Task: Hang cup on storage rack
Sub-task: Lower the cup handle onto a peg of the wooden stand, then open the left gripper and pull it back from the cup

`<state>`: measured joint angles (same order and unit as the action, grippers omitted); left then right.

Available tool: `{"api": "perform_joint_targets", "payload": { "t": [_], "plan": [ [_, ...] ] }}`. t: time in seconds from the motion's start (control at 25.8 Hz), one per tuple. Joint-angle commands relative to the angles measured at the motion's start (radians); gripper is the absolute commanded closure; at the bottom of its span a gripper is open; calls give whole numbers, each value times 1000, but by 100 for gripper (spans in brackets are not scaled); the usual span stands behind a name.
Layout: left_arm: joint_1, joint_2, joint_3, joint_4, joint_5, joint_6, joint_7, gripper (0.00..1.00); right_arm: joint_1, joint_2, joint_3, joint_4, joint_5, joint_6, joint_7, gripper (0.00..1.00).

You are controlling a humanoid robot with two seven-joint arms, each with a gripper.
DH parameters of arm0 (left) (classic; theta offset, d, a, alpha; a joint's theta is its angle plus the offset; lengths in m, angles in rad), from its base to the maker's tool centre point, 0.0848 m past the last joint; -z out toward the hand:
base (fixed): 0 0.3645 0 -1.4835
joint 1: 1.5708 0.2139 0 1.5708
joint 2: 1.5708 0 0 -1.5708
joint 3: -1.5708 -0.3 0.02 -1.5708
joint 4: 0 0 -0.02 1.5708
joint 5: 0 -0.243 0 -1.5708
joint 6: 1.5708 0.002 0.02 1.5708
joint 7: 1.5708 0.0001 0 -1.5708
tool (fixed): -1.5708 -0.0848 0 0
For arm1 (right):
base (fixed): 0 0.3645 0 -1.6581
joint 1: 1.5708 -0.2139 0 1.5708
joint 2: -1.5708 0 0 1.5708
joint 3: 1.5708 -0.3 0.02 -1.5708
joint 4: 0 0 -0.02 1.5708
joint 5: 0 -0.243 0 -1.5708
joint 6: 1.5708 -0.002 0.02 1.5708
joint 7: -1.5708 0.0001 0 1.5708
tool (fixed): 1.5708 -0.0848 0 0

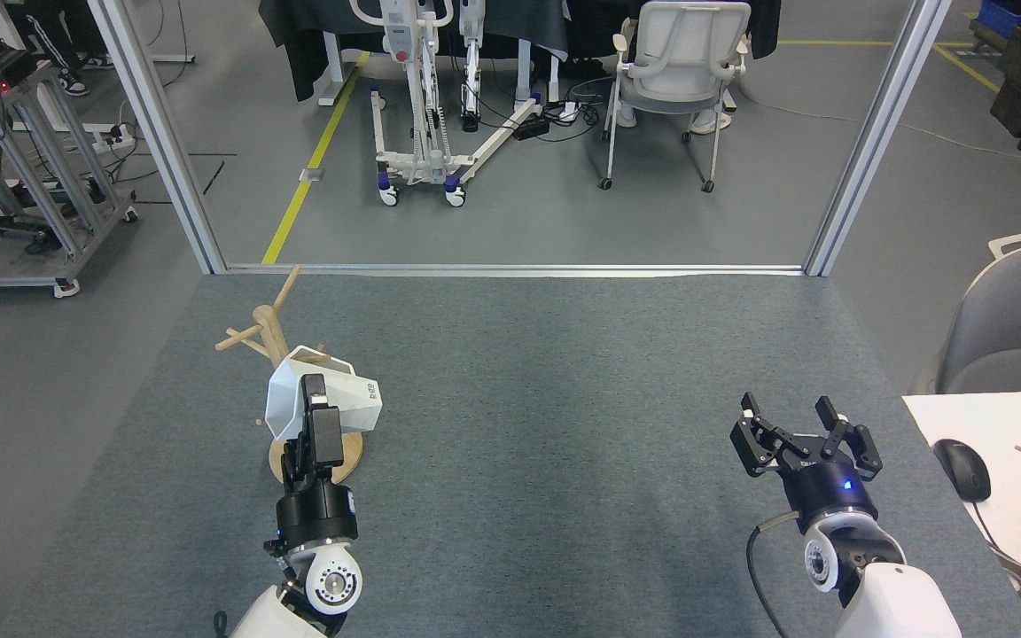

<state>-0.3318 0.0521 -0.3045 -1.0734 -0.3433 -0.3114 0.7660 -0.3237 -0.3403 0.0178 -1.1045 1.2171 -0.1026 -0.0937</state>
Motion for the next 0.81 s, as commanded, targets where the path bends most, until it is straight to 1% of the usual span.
{"api": "perform_joint_targets", "payload": {
  "t": [0.0, 0.31, 0.5, 0.77],
  "plan": [
    [5, 2, -2, -3, -6, -3, -5, 1, 0, 1, -1, 0, -1, 0, 0, 2],
    [11, 0, -7, -48, -11, 11, -10, 1, -5, -2, -1, 15, -2, 0, 0, 2],
    [65, 3, -8, -88, -9, 11, -11, 1, -8, -3, -1, 29, -4, 0, 0, 2],
    [114, 5, -11, -85, -11, 11, -50, 1, -8, -5, 1, 29, -5, 0, 0, 2]
  ]
}}
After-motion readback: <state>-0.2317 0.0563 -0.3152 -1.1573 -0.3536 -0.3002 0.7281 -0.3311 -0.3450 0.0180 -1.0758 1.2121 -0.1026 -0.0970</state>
